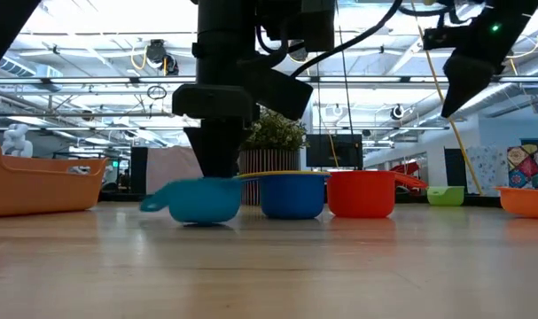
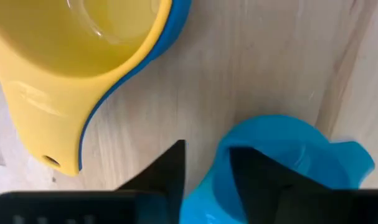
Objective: Nest measuring cups in basket
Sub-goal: Move the light blue measuring cup to the center of the table, then stack the green measuring cup on top of the yellow measuring cup
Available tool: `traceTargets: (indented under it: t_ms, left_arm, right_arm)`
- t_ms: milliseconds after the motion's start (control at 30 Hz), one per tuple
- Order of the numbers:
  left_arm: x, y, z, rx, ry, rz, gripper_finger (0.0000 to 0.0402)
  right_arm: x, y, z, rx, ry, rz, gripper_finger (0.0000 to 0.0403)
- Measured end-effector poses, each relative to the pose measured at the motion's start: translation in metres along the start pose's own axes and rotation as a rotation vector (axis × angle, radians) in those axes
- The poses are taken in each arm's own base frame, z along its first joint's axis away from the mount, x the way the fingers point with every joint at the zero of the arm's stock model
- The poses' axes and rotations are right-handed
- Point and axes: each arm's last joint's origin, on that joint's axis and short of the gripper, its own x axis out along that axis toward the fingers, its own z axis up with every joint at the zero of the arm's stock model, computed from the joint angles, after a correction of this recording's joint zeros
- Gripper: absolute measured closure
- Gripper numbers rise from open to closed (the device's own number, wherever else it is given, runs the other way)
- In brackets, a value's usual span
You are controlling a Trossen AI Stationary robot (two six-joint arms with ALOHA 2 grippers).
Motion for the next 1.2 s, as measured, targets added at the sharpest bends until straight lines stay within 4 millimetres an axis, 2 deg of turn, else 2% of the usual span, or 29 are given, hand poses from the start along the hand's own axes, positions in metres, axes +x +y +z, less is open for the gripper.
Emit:
traceTargets:
  t_ms: [133, 300, 500, 633, 767, 967, 1067, 1200]
  left_arm:
    - [0.0, 0.0, 0.0, -0.008, -0.001, 0.0, 0.0227]
    - [0.0, -0.001, 0.001, -0.009, -0.011, 0.002, 0.02]
    - [-0.001, -0.006, 0.0, -0.004, -0.026, 0.001, 0.0208]
    - [-0.009, -0.011, -0.002, 0.01, -0.052, 0.021, 0.0222]
    - [-0.03, -0.01, -0.004, 0.013, -0.151, 0.061, 0.0237]
    - [-0.085, -0.001, -0.007, 0.004, -0.412, 0.052, 0.0249]
    - [-0.112, 0.003, -0.01, -0.003, -0.541, 0.027, 0.0249]
    - [-0.134, 0.007, -0.017, -0.022, -0.632, 0.047, 0.0249]
  right_arm:
    - [0.004, -0.01, 0.005, 0.047, -0.019, -0.037, 0.0271]
    - [0.016, -0.024, 0.019, 0.092, -0.028, -0.073, 0.0236]
    - [0.05, -0.05, 0.045, 0.19, 0.003, -0.011, 0.0223]
    - [0.079, -0.07, 0.052, 0.237, 0.068, -0.005, 0.0223]
    - [0.107, -0.087, 0.05, 0.278, 0.172, -0.001, 0.0223]
    - [0.144, -0.11, 0.043, 0.377, 0.344, 0.043, 0.0222]
    - [0.154, -0.118, 0.044, 0.378, 0.386, 0.039, 0.0222]
    - [0.163, -0.122, 0.048, 0.399, 0.402, 0.063, 0.0222]
